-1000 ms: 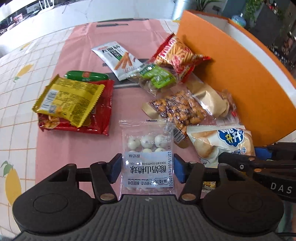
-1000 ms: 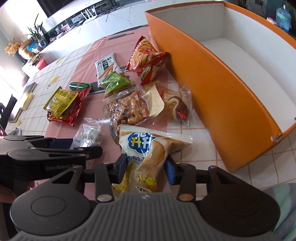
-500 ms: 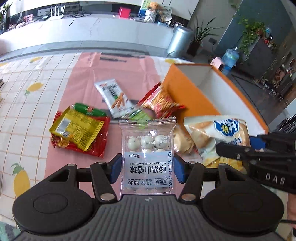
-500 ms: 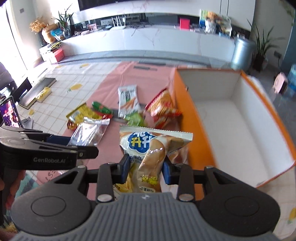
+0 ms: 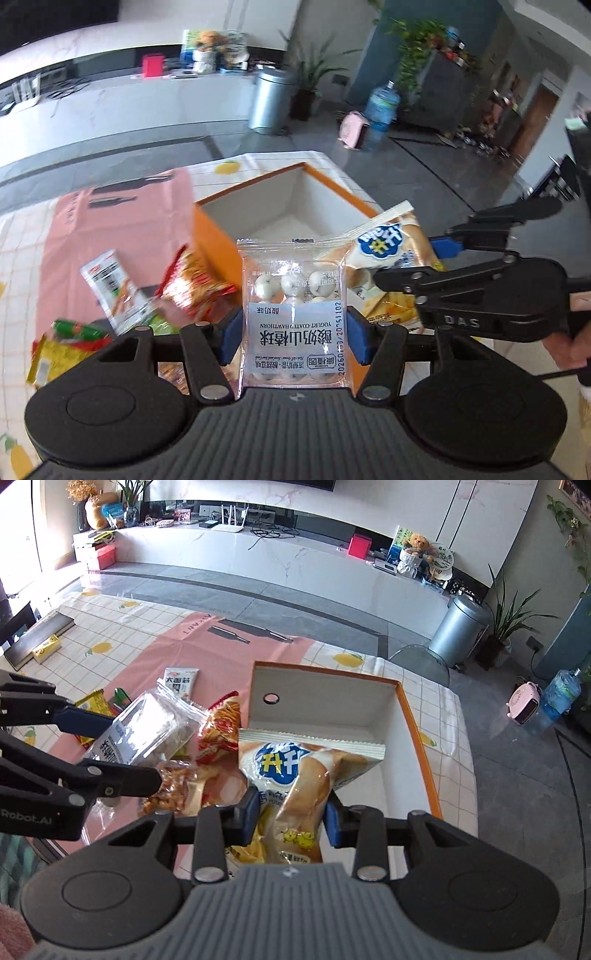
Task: Organize snacks
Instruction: 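Carry both packs over the orange box and release them inside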
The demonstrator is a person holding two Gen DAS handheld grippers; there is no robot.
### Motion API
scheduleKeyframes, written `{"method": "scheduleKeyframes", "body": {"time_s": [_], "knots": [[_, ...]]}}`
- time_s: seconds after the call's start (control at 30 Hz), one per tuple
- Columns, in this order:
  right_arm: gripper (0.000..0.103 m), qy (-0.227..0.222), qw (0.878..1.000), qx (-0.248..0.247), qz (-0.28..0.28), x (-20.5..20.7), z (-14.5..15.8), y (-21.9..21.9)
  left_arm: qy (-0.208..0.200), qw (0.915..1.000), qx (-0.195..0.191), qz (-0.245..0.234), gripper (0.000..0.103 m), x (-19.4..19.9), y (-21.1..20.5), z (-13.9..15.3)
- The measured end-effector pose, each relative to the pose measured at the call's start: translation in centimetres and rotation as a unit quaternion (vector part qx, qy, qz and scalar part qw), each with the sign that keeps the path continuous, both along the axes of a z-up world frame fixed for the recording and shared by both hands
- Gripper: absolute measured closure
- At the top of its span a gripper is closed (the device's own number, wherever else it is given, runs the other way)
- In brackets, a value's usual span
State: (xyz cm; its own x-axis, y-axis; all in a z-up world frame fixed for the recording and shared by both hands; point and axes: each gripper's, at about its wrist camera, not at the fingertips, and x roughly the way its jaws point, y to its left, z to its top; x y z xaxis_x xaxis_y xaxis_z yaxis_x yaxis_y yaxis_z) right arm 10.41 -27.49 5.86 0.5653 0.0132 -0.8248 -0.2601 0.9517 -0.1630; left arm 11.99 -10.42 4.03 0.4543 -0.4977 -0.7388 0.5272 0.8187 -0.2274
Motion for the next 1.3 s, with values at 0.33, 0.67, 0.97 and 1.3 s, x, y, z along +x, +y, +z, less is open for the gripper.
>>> {"method": "scheduleKeyframes", "body": {"time_s": [0.33, 0.67, 0.97, 1.3], "knots": [[0.069, 0.041, 0.997, -0.033, 0.064, 3.4, -3.0, -5.7, -0.004, 0.9921, 0.068, -0.106, 0.038, 2.6, -7.8, -2.9], [0.069, 0.123, 0.988, -0.006, 0.089, 6.9, -8.8, -7.5, 0.014, 0.9751, 0.145, -0.167, 0.037, 4.0, -11.5, -6.7], [0.069, 0.165, 0.979, -0.001, 0.118, 7.9, -11.6, -8.0, 0.011, 0.9663, 0.158, -0.203, 0.037, 4.8, -13.2, -7.8], [0.068, 0.193, 0.971, -0.014, 0.138, 7.6, -13.9, -7.5, 0.032, 0.9576, 0.180, -0.223, 0.036, 5.2, -14.6, -9.9]]}}
